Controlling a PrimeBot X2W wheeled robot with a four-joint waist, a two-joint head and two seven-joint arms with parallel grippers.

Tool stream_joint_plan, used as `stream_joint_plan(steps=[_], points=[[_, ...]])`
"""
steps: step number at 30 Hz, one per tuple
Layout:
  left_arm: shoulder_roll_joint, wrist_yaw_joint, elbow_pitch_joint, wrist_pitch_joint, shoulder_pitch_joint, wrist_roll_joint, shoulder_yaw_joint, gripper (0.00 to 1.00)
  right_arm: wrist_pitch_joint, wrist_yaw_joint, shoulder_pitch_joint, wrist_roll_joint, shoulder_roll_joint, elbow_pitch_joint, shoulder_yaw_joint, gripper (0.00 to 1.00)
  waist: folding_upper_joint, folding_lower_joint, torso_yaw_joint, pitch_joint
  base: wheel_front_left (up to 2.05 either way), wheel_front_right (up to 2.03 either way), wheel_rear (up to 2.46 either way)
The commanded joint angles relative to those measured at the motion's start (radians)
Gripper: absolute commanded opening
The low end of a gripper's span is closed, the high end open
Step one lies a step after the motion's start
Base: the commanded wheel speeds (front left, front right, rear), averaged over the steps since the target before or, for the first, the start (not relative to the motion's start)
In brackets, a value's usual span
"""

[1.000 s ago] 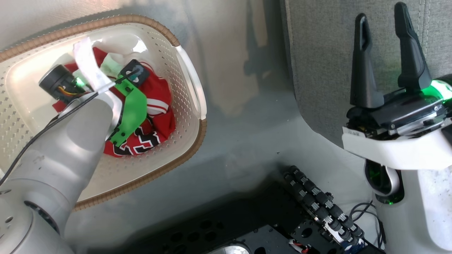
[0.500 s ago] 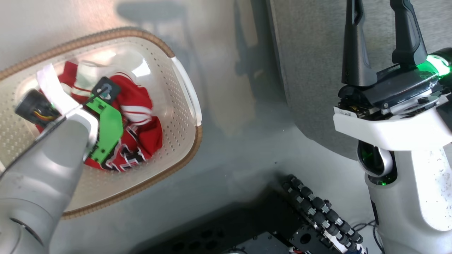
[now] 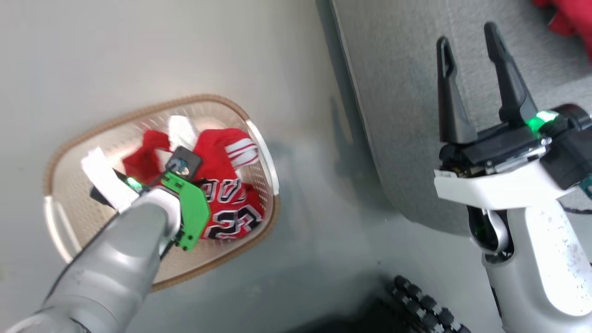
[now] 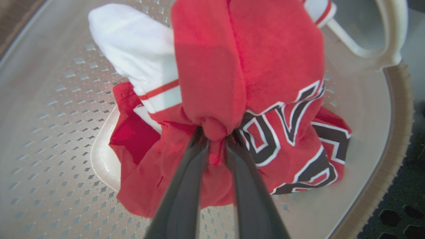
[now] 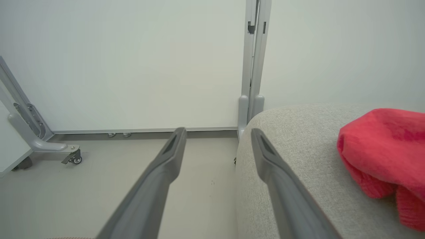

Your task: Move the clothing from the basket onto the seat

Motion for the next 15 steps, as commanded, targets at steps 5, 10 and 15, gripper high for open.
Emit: stream_joint_plan(steps=[5,10,15], points=[[-0.014,0.003,-0.022,-0.114,0.072,-0.050,0.017,0.00,-0.001,0.000,0.068,0.011,-0.025,0.034,0.000,1.00,0.0000,0.0000,0.110,-0.296,0.00,0.00,0.00],[-0.014,0.003,-0.063,-0.200,0.121,-0.088,0.024,0.00,-0.001,0.000,0.126,0.023,-0.040,0.070,0.009,1.00,0.0000,0.0000,0.150,-0.408,0.00,0.00,0.00],[0.025,0.003,-0.175,-0.226,0.149,-0.080,0.087,0.00,-0.001,0.000,0.187,0.031,-0.049,0.098,0.019,1.00,0.0000,0.0000,0.181,-0.508,0.00,0.00,0.00]])
